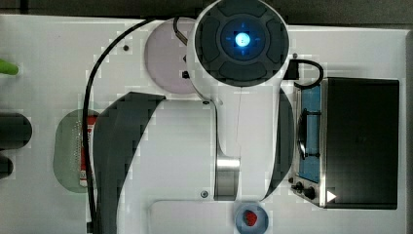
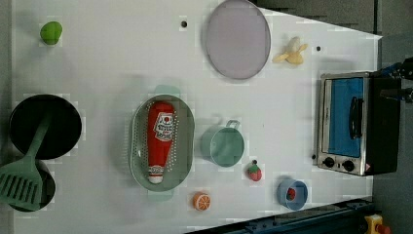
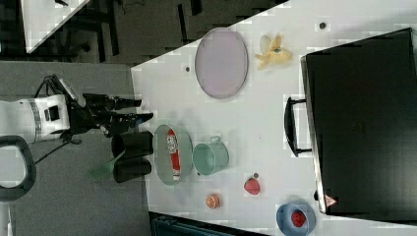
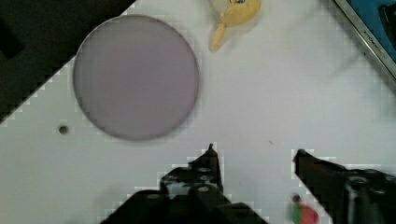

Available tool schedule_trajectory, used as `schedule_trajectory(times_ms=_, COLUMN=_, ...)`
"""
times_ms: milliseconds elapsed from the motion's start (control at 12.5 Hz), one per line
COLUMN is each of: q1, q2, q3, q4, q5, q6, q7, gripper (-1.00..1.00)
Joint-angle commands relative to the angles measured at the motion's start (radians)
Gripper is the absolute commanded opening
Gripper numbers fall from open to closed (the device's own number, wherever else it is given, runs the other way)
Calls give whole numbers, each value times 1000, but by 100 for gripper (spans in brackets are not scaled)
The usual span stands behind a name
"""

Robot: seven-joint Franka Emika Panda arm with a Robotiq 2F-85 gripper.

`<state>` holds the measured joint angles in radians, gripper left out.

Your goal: Pick ketchup from strainer and place it on the table

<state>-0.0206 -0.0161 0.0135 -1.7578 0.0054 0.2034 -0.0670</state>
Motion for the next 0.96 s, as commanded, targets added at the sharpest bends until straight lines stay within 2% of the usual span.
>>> schedule_trajectory(times_ms=80, q1=-105, q2=-241, q3=53, q4=-176, q5=8, q6=-159, q7=32, gripper=59)
schedule_trajectory(times_ms=240, q1=-90, q2=-224, q3=93, q4=-176, q5=9, q6=-146, q7=32, gripper=99)
schedule_trajectory(times_ms=560, q1=-58, q2=-159, q3=254, q4=-176, q5=8, q6=-82, q7=32, gripper=100)
schedule_trajectory(times_ms=960, q1=-49, q2=-48, q3=495, q4=-176, q5=7, q6=73, q7=37, gripper=100)
